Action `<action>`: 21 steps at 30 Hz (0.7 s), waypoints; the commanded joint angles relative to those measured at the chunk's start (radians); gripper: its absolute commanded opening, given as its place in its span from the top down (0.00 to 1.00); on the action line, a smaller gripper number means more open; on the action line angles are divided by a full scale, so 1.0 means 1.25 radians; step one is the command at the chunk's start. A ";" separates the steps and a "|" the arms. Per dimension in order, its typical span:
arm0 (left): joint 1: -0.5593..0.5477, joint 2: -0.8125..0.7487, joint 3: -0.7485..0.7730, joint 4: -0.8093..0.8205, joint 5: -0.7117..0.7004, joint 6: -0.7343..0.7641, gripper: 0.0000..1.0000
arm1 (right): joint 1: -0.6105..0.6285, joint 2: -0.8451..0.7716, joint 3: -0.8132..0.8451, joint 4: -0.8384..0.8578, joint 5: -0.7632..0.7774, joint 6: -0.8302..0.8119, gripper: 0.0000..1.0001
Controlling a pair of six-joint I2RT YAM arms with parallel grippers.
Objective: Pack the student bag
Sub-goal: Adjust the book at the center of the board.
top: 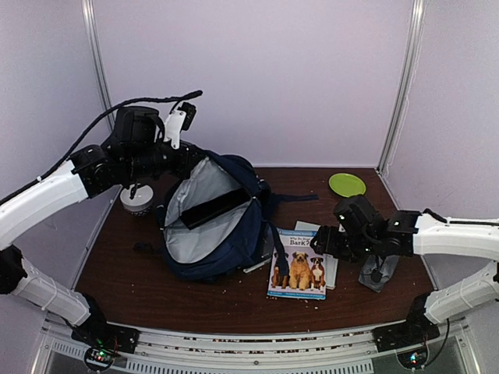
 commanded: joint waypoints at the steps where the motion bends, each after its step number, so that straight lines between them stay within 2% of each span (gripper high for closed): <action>1: 0.002 -0.041 -0.017 0.122 -0.006 -0.001 1.00 | 0.022 0.084 0.002 0.058 -0.054 0.016 0.27; 6: 0.002 -0.060 -0.063 0.107 -0.013 0.002 1.00 | 0.043 0.144 -0.031 0.080 -0.065 0.041 0.28; 12: 0.002 -0.079 -0.096 0.087 -0.038 0.013 1.00 | 0.057 0.151 -0.048 -0.002 -0.004 0.074 0.29; 16: 0.002 -0.086 -0.115 0.088 -0.037 0.013 1.00 | 0.062 0.113 -0.101 0.003 -0.039 0.108 0.30; 21: 0.002 -0.089 -0.134 0.098 -0.025 0.003 1.00 | 0.090 0.036 -0.190 0.093 -0.143 0.163 0.28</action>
